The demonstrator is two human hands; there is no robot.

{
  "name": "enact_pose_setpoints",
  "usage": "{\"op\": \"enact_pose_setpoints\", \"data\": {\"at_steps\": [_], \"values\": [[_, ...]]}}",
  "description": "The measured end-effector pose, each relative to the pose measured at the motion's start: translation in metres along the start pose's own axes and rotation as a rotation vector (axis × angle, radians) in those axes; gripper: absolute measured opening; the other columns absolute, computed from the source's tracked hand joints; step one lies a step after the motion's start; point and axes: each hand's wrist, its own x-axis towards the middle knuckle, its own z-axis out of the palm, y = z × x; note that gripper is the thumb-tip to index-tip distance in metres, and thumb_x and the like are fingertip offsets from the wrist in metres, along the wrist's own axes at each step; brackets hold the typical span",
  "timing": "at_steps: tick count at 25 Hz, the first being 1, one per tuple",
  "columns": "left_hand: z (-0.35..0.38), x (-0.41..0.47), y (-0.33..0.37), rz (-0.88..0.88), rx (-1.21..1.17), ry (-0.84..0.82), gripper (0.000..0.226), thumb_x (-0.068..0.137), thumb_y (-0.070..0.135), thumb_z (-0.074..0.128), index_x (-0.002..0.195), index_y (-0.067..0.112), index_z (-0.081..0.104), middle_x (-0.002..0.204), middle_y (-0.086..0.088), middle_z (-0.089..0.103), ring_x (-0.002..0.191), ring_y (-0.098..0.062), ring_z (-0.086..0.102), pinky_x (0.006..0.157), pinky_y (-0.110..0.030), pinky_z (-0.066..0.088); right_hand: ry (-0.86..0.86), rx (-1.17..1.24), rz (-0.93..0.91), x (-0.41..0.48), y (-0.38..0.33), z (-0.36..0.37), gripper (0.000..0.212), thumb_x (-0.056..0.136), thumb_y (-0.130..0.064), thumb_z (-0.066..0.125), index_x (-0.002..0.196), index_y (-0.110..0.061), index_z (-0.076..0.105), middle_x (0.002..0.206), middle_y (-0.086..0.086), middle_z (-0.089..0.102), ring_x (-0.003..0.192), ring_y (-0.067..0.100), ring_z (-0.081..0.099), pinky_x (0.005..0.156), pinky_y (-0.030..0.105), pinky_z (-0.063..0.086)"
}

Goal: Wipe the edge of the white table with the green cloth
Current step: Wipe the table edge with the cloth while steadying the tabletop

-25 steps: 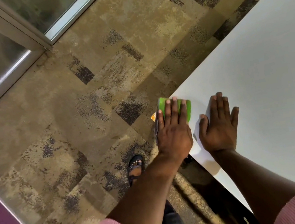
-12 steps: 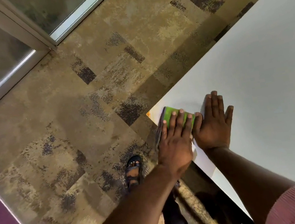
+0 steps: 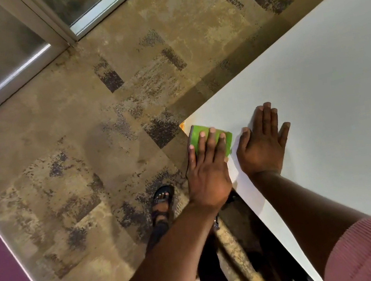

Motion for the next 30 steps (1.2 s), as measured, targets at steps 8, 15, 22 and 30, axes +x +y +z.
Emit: {"op": "enact_pose_setpoints", "data": {"at_steps": [8, 15, 22, 30], "values": [[-0.024, 0.072, 0.007, 0.053, -0.027, -0.02, 0.073, 0.096, 0.049, 0.016, 0.161, 0.021, 0.03, 0.173, -0.008, 0.015, 0.161, -0.028, 0.006, 0.129, -0.052, 0.008, 0.0, 0.022, -0.002, -0.002, -0.004, -0.004, 0.068, 0.105, -0.041, 0.013, 0.164, -0.008, 0.01, 0.173, 0.011, 0.005, 0.161, 0.026, 0.0, 0.128, 0.056, 0.002], [-0.017, 0.052, 0.004, -0.017, -0.035, 0.078, 0.063, 0.106, 0.045, 0.015, 0.163, 0.019, 0.023, 0.172, -0.008, 0.016, 0.161, -0.028, 0.008, 0.13, -0.051, 0.008, 0.023, 0.02, -0.018, -0.001, -0.004, -0.001, 0.067, 0.106, -0.041, 0.016, 0.164, -0.009, 0.012, 0.173, 0.011, 0.007, 0.16, 0.027, 0.002, 0.128, 0.056, 0.003], [-0.022, 0.054, 0.002, -0.067, -0.137, 0.064, 0.073, 0.099, 0.05, 0.009, 0.161, 0.016, 0.028, 0.172, -0.01, 0.017, 0.161, -0.028, 0.009, 0.13, -0.051, 0.004, 0.065, 0.011, -0.02, -0.001, 0.002, 0.009, 0.066, 0.106, -0.041, 0.018, 0.164, -0.01, 0.01, 0.173, 0.01, 0.007, 0.161, 0.025, 0.002, 0.128, 0.056, 0.003], [0.038, -0.037, 0.058, -0.259, -0.556, 0.246, 0.072, 0.104, 0.024, 0.042, 0.165, 0.016, 0.005, 0.174, -0.007, -0.008, 0.16, -0.028, -0.011, 0.13, -0.046, 0.001, 0.058, 0.007, -0.086, 0.003, 0.006, 0.007, 0.067, 0.104, -0.039, 0.018, 0.163, -0.008, 0.011, 0.173, 0.013, 0.009, 0.16, 0.029, 0.006, 0.127, 0.06, 0.004]]}}
